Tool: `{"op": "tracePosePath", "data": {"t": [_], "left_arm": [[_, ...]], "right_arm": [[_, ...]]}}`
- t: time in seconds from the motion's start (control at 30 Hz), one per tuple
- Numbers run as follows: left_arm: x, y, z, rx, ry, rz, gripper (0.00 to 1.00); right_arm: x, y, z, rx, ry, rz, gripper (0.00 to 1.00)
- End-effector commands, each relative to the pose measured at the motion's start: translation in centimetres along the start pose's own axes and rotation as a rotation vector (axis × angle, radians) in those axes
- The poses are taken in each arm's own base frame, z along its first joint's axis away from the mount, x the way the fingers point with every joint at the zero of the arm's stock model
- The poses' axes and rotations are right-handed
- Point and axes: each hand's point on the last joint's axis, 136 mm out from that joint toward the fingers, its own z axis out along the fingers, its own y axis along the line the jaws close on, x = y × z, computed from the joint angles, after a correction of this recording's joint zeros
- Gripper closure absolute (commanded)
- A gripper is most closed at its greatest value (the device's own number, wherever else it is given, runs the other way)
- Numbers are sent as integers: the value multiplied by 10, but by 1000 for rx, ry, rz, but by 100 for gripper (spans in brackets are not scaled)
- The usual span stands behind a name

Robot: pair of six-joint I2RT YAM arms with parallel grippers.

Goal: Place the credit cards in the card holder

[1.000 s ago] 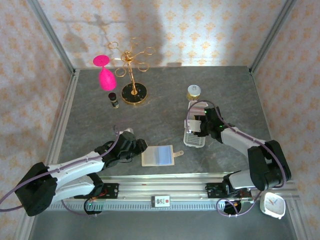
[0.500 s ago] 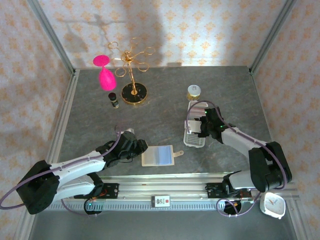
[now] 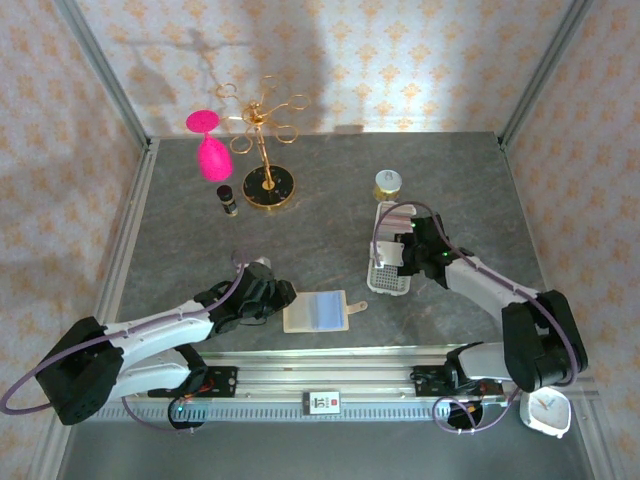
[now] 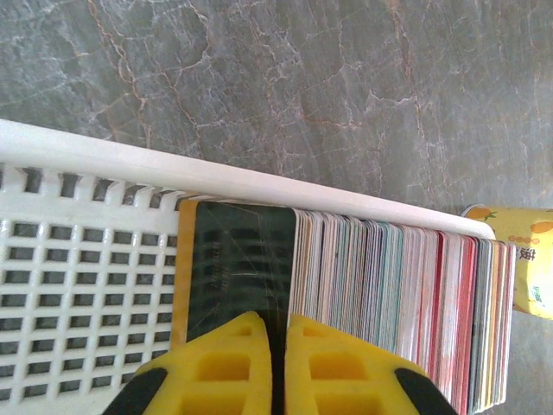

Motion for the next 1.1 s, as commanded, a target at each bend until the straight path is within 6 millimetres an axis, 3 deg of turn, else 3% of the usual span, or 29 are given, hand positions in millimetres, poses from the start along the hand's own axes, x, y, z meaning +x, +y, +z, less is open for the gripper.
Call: {"op": "tracePosePath", "data": {"t": [0.0, 0.67, 1.07], "left_arm": [[2, -1, 1, 9, 2, 5, 70], [2, 1, -1, 21, -6, -11, 71], [-7, -7, -14, 32, -44, -21, 58]], "right_arm": [[-2, -22, -10, 82, 12, -14, 92], [-9, -7, -31, 15, -10, 83, 100], [-40, -15, -77, 26, -135, 274, 100]]}}
